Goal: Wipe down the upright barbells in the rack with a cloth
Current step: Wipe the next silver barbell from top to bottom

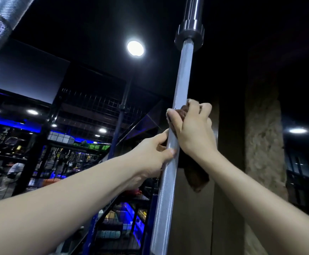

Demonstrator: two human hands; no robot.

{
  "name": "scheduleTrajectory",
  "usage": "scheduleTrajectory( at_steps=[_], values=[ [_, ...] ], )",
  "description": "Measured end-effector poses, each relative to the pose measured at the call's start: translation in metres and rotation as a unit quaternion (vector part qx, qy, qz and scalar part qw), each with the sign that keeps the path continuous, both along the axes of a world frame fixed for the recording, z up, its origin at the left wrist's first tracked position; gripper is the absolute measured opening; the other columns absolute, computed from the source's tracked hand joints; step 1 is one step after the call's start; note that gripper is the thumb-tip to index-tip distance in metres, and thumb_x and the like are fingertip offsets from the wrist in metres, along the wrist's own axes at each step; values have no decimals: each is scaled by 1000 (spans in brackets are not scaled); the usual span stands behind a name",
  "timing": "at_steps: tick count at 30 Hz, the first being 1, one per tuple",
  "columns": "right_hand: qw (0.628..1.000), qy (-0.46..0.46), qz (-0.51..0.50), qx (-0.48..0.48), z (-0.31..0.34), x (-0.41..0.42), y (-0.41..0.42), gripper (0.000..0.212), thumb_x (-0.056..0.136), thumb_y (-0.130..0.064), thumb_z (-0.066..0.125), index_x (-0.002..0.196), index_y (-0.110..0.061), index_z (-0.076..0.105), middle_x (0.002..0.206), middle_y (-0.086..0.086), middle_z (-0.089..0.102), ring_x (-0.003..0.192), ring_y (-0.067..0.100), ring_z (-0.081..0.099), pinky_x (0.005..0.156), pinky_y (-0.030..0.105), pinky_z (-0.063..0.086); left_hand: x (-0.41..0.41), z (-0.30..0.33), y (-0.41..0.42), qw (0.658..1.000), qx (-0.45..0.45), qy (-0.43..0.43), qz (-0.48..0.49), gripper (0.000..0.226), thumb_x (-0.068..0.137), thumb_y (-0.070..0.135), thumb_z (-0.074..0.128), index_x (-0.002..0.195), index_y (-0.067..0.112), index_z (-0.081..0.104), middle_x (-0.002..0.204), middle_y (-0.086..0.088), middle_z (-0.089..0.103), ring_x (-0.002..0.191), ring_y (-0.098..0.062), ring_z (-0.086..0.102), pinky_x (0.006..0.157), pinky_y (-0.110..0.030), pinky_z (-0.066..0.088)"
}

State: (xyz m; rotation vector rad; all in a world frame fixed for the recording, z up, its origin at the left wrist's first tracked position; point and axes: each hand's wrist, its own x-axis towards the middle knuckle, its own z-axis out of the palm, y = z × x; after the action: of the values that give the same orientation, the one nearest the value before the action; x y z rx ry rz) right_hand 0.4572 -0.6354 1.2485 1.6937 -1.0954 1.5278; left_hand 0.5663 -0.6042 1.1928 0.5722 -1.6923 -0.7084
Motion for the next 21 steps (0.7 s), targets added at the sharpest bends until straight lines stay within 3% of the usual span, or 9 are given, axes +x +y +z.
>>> scheduleTrajectory(
  at_steps=[3,6,8,10,13,15,18,21],
  values=[
    [999,-23,-38,-5,46,7,3,65,93,-59,40,138,-12,33,141,12,26,121,40,41,84,42,37,-5,2,-1,1000,7,27,-6,40,97,9,49,117,43,49,76,-1,56,71,-15,57,77,-35,53],
    [999,-35,-36,-1,75,15,-3,64,93,-56,43,135,-9,34,142,13,25,121,40,40,78,39,32,-3,2,-8,1000,10,22,18,43,97,9,50,121,45,47,82,-5,53,77,-18,55,89,-44,51],
    [998,-45,-36,-17,66,18,-6,66,93,-56,44,136,-8,33,141,14,25,120,41,40,79,41,37,-2,1,-10,999,13,15,29,44,97,10,50,130,40,48,88,-9,52,83,-20,54,91,-44,50],
    [996,-45,-63,-47,43,17,-2,71,92,-55,45,141,-6,27,140,15,26,119,41,40,79,42,42,-1,1,-8,1000,13,12,22,47,97,12,51,136,38,45,94,-10,58,82,-18,56,84,-37,51],
    [995,11,-88,-38,-7,10,7,75,92,-56,44,145,-9,21,138,14,25,118,38,39,80,41,43,1,0,-2,1000,20,13,-18,42,95,17,54,124,46,47,104,-7,68,84,-11,63,81,-32,53],
    [995,28,-92,-16,-12,5,12,71,92,-56,42,142,-10,25,137,12,26,119,37,40,81,41,42,0,0,-1,999,26,14,-24,40,95,17,54,123,46,49,100,-2,67,84,-10,63,79,-30,54],
    [996,4,-90,5,36,11,11,63,94,-56,41,132,-6,36,137,13,28,119,39,41,79,40,36,-3,2,-3,999,37,21,0,47,97,12,50,135,40,46,85,0,57,70,-9,57,69,-27,54],
    [997,-21,-64,24,77,17,6,63,94,-55,42,130,-4,38,137,14,29,119,41,41,76,38,29,-3,3,-5,999,37,18,16,48,98,9,48,136,38,46,80,0,49,68,-12,53,74,-34,54]
  ],
)
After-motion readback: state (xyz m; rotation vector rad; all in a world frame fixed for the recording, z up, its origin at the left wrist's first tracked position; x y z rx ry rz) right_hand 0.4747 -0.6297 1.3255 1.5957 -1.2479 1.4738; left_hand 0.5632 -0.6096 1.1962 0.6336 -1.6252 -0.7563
